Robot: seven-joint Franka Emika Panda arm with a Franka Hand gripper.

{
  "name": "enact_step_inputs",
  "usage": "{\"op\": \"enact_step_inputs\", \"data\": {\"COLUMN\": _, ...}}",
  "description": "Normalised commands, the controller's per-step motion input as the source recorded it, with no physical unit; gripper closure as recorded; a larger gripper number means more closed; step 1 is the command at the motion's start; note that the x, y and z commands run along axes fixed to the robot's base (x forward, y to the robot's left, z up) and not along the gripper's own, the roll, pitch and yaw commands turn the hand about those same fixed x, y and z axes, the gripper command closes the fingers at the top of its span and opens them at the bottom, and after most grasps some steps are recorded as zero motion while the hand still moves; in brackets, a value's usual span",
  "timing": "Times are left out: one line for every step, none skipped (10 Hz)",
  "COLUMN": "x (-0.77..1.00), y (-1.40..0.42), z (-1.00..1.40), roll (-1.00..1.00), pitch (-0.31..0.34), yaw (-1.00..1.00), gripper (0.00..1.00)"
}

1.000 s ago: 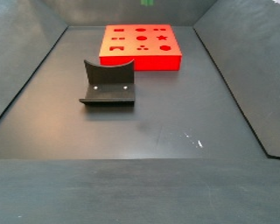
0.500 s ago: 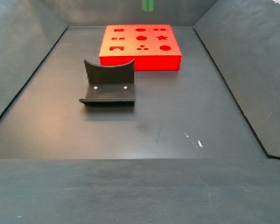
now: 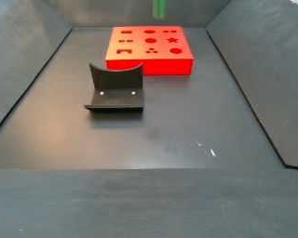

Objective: Insert the star object.

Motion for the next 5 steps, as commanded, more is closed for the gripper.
{"op": "enact_step_inputs", "data": {"x": -0.03, "y": 0.0, "z": -0.46, "roll": 0.04, "pitch": -0.15, "yaw": -0.13, "gripper": 1.0}}
{"op": "enact_step_inputs", "data": {"x": -0.07, "y": 0.0, "z": -0.43, "roll": 0.11, "pitch": -0.131, "yaw": -0.13, "gripper": 1.0}}
{"op": "enact_step_inputs", "data": {"x": -0.15, "y": 0.0, "z": -0.31, "roll": 0.1, "pitch": -0.089, "yaw": -0.12, "gripper": 1.0}}
{"op": "enact_step_inputs", "data": {"x": -0.34, "y": 0.0, "z": -0.21, "roll": 0.05, "pitch": -0.066, "yaw": -0.18, "gripper": 1.0}}
{"op": "enact_step_inputs", "data": {"x": -0.42, "y": 0.0, "z": -0.18, "roll": 0.0, "pitch": -0.076, "yaw": -0.28, "gripper": 1.0}}
